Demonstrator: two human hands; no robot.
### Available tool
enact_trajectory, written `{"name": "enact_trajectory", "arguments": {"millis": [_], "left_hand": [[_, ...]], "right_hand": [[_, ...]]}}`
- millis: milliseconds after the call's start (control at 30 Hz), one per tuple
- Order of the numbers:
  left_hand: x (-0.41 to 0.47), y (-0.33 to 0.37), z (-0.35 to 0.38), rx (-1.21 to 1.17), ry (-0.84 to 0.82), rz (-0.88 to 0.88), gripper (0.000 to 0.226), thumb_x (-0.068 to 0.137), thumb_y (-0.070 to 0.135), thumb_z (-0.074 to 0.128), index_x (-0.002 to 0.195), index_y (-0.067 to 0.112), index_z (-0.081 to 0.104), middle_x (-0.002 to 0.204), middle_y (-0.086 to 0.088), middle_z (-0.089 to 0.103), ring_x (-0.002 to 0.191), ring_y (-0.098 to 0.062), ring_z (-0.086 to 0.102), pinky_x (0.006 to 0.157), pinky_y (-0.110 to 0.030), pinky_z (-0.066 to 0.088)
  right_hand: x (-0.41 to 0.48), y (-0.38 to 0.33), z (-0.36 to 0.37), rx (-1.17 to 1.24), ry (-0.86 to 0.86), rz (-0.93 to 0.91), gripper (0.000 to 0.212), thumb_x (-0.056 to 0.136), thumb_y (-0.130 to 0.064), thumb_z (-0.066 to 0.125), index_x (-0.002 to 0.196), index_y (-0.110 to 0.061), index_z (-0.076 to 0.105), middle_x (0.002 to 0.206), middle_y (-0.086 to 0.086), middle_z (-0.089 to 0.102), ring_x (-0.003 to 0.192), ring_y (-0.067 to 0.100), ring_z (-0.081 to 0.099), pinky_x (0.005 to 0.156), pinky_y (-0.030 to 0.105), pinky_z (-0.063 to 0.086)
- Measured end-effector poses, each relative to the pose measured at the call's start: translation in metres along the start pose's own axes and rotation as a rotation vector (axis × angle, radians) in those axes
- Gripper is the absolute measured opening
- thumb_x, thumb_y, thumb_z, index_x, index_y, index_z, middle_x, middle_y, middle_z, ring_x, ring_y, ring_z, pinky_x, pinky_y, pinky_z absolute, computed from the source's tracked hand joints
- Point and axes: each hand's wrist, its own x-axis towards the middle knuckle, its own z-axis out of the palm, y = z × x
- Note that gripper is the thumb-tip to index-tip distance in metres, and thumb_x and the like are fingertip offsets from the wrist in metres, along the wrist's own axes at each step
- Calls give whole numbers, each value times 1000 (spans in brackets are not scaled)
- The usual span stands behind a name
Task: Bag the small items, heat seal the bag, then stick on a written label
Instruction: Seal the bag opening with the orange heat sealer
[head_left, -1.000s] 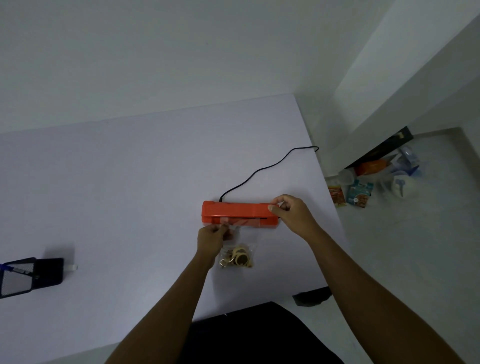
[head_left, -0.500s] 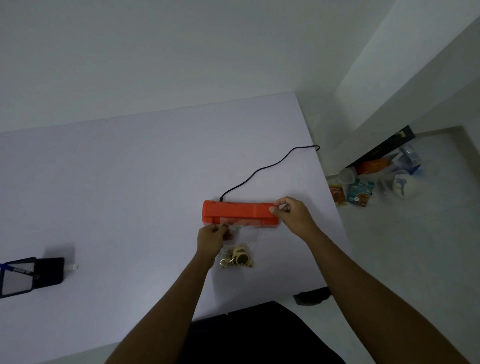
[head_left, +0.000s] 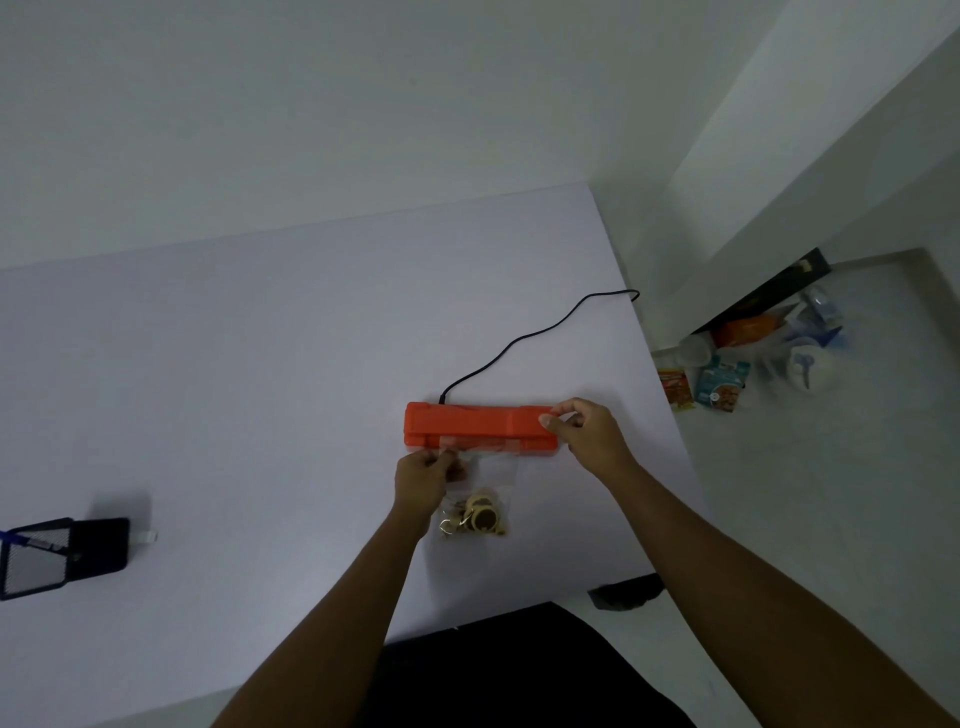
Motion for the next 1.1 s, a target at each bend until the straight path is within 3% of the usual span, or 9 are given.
{"name": "enact_trajectory", "arguments": {"millis": [300, 600, 733, 900, 967, 1100], "left_hand": [[-1, 2, 1, -7, 2, 3, 17, 91, 19, 65, 79, 9, 71, 82, -10, 76, 74, -20, 73, 64, -28, 54], [-2, 2, -1, -6, -4, 4, 16, 92, 17, 63, 81, 7, 70, 83, -11, 75, 72, -18, 73, 61, -25, 52], [-2, 1, -1, 9, -6, 10, 16, 92, 16, 62, 83, 5, 71, 83, -12, 75, 74, -20, 73, 61, -24, 51], [0, 0, 0, 35, 0, 25, 20, 92, 16, 62, 80, 3, 72, 80, -13, 75, 70, -18, 72, 60, -24, 51], [1, 1, 0, 40, -1, 27, 20, 92, 17, 62, 78, 6, 72, 81, -12, 75, 72, -19, 73, 61, -25, 51], [2, -1, -1, 52, -1, 18, 21, 92, 19, 62, 76, 10, 72, 80, -11, 76, 76, -21, 73, 66, -28, 52]], "right_hand": [[0, -2, -2, -1, -10, -9, 21, 83, -31, 78, 92, -14, 69, 61, 0, 57, 55, 14, 51, 60, 31, 47], [-4, -4, 0, 2, -3, 3, 27, 85, -30, 76, 98, -8, 69, 67, 1, 62, 55, 10, 54, 59, 27, 45], [-5, -4, -1, -21, -5, 12, 29, 85, -32, 77, 98, -8, 70, 73, 4, 65, 61, 11, 57, 63, 27, 47], [-8, -11, -5, -74, -25, -6, 29, 86, -33, 75, 101, -9, 72, 83, 0, 69, 75, 9, 62, 66, 17, 46], [-13, -15, -5, -56, -41, -7, 30, 88, -32, 73, 103, -6, 73, 78, -6, 68, 71, 3, 62, 65, 16, 45], [-27, -32, -9, 57, -66, 4, 22, 94, -27, 66, 98, -7, 75, 48, -20, 57, 44, -6, 51, 51, 11, 38]]}}
